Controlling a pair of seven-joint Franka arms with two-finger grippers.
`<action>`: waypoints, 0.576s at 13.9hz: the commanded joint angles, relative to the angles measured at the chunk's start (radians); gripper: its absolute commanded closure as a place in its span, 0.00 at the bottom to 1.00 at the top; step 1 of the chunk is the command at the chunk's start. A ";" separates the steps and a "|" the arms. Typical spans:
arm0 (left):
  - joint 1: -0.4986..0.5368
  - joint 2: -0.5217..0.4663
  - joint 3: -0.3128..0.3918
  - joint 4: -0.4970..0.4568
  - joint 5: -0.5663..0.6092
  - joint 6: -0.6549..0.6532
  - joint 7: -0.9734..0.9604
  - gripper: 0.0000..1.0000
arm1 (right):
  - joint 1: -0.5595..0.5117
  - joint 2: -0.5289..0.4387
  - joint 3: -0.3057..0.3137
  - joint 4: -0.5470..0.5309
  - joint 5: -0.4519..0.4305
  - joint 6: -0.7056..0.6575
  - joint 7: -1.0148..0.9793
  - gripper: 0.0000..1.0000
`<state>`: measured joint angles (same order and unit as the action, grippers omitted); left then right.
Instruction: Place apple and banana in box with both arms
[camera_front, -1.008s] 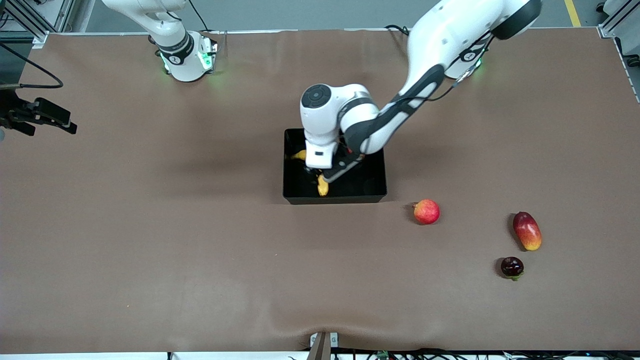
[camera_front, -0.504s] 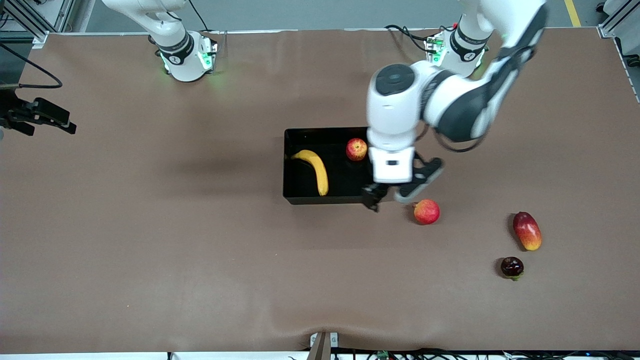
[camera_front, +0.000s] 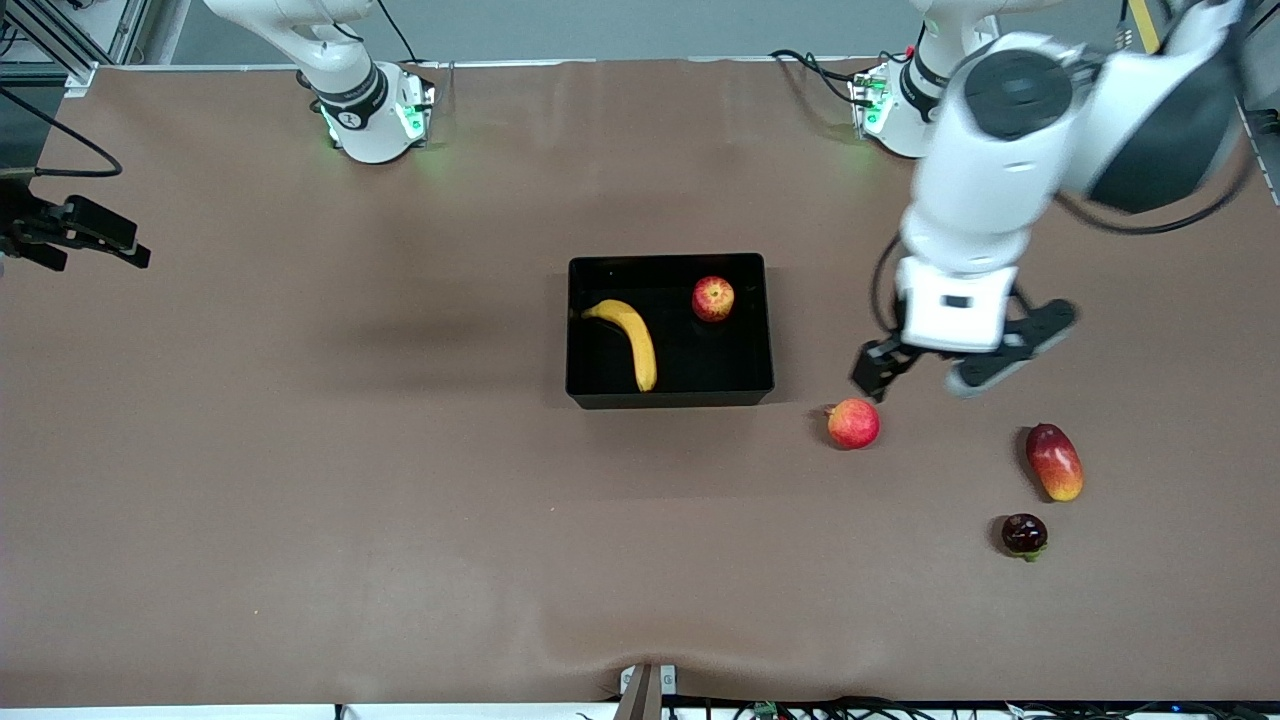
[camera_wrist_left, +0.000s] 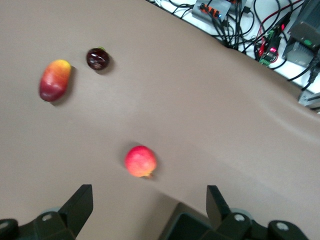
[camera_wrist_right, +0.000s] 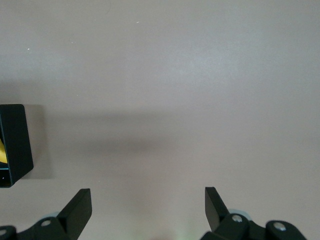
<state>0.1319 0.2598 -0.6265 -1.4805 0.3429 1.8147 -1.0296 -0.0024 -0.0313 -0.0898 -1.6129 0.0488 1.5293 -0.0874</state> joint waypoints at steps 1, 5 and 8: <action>0.106 -0.089 -0.010 -0.007 -0.099 -0.087 0.193 0.00 | -0.007 0.005 0.002 0.016 -0.007 -0.015 -0.002 0.00; 0.256 -0.203 0.008 -0.015 -0.201 -0.163 0.542 0.00 | -0.007 0.005 0.001 0.016 -0.007 -0.015 -0.002 0.00; 0.114 -0.240 0.248 -0.017 -0.278 -0.256 0.674 0.00 | -0.008 0.007 0.001 0.016 -0.006 -0.015 -0.002 0.00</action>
<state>0.3353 0.0575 -0.4998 -1.4736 0.1109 1.6127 -0.4137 -0.0037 -0.0310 -0.0914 -1.6130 0.0488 1.5279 -0.0873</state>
